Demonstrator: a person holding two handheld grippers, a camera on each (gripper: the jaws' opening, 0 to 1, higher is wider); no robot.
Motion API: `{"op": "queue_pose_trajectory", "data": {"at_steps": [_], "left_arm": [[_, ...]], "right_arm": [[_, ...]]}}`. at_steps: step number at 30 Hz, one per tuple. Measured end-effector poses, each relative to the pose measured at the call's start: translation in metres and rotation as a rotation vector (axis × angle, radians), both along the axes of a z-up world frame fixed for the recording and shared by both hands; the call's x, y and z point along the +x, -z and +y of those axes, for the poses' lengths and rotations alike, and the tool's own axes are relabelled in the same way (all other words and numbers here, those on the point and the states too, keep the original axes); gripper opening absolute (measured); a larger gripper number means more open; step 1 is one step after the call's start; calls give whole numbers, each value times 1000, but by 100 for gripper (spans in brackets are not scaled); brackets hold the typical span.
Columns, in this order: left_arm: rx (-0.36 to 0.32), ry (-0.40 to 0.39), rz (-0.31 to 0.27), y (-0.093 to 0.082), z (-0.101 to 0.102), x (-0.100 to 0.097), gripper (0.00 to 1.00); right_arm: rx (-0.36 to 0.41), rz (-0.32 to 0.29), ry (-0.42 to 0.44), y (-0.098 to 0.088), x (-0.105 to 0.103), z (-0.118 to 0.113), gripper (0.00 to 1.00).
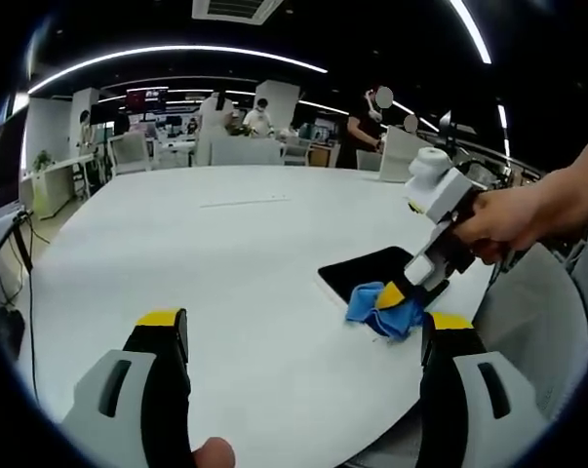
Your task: Wipe the mirror surface with the cleaning cloth until all visible marks leave the cleaned area.
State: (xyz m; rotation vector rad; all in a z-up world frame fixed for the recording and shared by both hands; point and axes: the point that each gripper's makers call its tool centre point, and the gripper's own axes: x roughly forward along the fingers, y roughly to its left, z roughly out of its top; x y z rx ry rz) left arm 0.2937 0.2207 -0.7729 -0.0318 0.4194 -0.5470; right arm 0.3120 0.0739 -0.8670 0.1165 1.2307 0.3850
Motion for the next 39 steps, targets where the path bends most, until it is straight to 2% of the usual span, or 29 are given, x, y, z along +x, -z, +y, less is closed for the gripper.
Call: {"op": "queue_pose_trajectory", "data": {"at_steps": [5, 11, 33, 39], "left_arm": [[-3, -5, 1, 0, 1, 1, 99], [-8, -7, 11, 3, 2, -2, 99], [-9, -18, 38, 11, 3, -6, 99], [-6, -21, 44, 13, 4, -8, 99]], "right_arm": [[-12, -9, -32, 1, 1, 1, 0], [-7, -10, -31, 1, 5, 1, 0], [-26, -39, -71, 2, 37, 3, 0], [-30, -46, -69, 2, 51, 2, 0]]}}
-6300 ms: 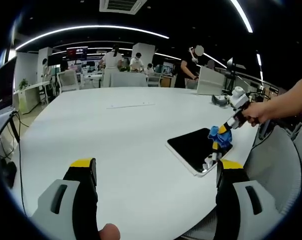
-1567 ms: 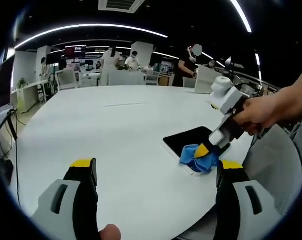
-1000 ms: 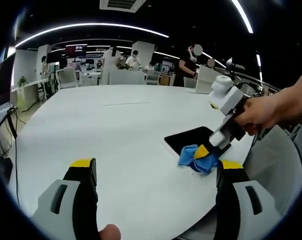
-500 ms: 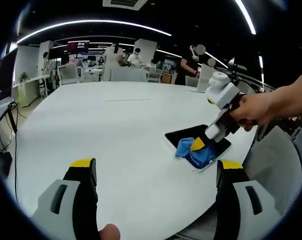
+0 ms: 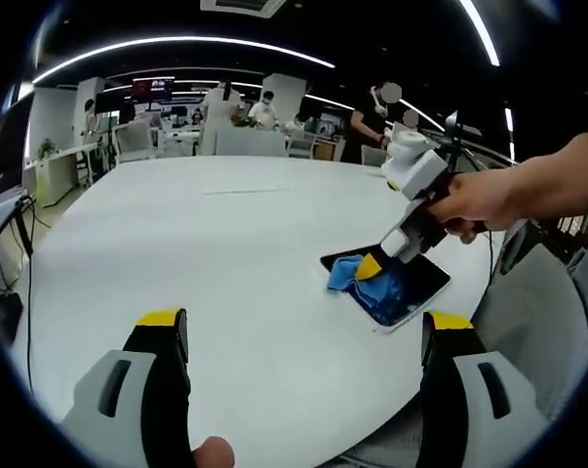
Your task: Wipe the mirror surface with the cleaning cloth until all visible marks leave the cleaned area.
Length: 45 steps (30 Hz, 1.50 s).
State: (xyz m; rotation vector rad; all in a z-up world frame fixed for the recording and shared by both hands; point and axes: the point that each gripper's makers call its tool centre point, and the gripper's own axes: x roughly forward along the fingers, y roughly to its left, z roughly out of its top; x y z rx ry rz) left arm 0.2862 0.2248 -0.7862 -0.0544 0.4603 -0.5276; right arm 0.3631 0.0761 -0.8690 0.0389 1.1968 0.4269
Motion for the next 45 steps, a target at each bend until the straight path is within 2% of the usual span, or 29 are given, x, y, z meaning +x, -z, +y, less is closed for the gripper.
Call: {"op": "queue_pose_trajectory", "data": {"at_steps": [16, 24, 29, 36, 45], "left_arm": [[6, 20, 22, 7, -4, 0, 99], [-2, 27, 27, 5, -5, 2, 99], [3, 32, 29, 5, -5, 2, 99], [9, 39, 24, 5, -6, 6, 99], [16, 38, 22, 4, -5, 6, 99]], "right_arm": [[-19, -27, -15, 0, 33, 0, 1], [-23, -19, -16, 2, 52, 0, 1], [-17, -23, 11, 1, 63, 2, 1], [-18, -34, -19, 2, 61, 0, 1], [-5, -36, -12, -1, 56, -6, 1]]}}
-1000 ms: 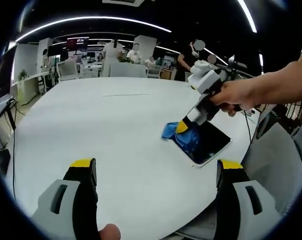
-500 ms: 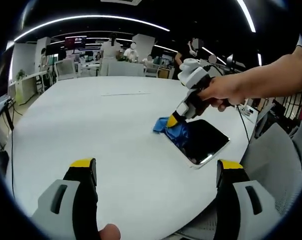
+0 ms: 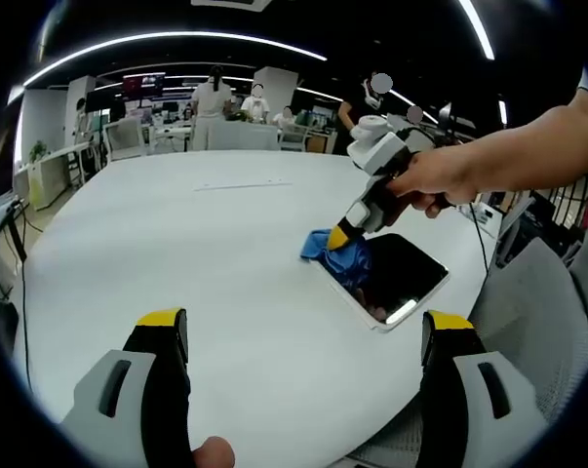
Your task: Wipe the mirror surface with the cleaning cloth until all visible marks leave the cleaned area.
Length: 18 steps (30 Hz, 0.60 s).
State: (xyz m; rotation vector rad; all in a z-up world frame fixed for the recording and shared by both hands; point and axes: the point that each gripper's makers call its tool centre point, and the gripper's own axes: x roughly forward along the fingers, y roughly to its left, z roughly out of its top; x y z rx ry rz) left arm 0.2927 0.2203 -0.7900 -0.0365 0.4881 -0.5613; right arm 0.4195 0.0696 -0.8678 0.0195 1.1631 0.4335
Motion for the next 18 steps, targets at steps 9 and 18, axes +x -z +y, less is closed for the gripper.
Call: {"op": "queue_pose_trajectory", "data": {"at_steps": [9, 18], "left_arm": [[8, 11, -3, 0, -5, -1, 99], [-6, 10, 8, -1, -8, -1, 97]], "right_arm": [[-4, 8, 32, 0, 2, -18, 1], [-15, -1, 53, 0, 2, -28, 1]]}}
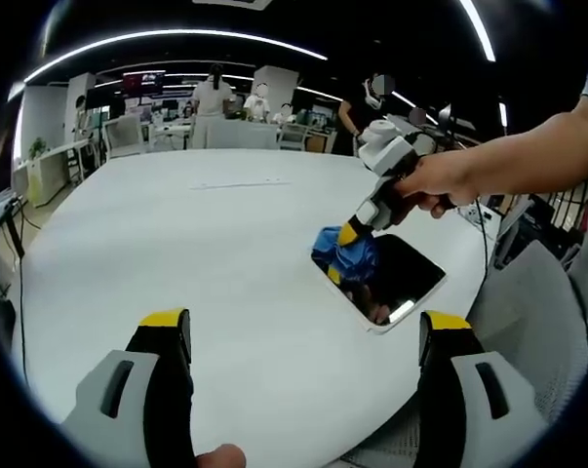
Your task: Wipe the mirror surface with the cleaning cloth until all visible marks leave the cleaned area.
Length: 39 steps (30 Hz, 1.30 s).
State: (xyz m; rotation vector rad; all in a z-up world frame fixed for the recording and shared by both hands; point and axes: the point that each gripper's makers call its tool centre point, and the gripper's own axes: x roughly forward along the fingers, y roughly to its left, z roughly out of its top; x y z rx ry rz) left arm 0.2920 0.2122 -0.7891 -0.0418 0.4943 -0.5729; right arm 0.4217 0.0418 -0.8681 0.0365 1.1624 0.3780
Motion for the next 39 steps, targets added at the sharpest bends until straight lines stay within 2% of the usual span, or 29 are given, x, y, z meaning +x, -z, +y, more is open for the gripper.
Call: {"op": "queue_pose_trajectory", "data": {"at_steps": [2, 5, 8, 14, 19, 23, 26, 33, 39], "left_arm": [[3, -3, -1, -1, 0, 0, 99], [14, -19, 3, -1, 6, 3, 99], [8, -19, -2, -4, 8, 3, 99], [2, -31, -8, -6, 12, 3, 99], [7, -32, 1, -5, 13, 0, 99], [22, -12, -10, -7, 13, -1, 99], [18, -29, -3, -6, 16, 1, 99], [24, -12, -26, -14, 8, 2, 99], [31, -5, -28, -16, 4, 1, 99]], "right_arm": [[-6, -6, -2, 0, 0, 0, 1], [26, 14, 62, 0, 1, -1, 0], [2, 2, 30, 1, 2, -3, 0], [0, 11, 45, 4, 5, -9, 0], [-41, 3, 31, 2, 3, -6, 0], [-19, -15, 47, 1, 0, -8, 0], [-12, -20, 58, 1, -6, -8, 0], [-23, -30, 38, 2, -19, -5, 0], [0, -17, 42, 0, -42, -1, 0]]}}
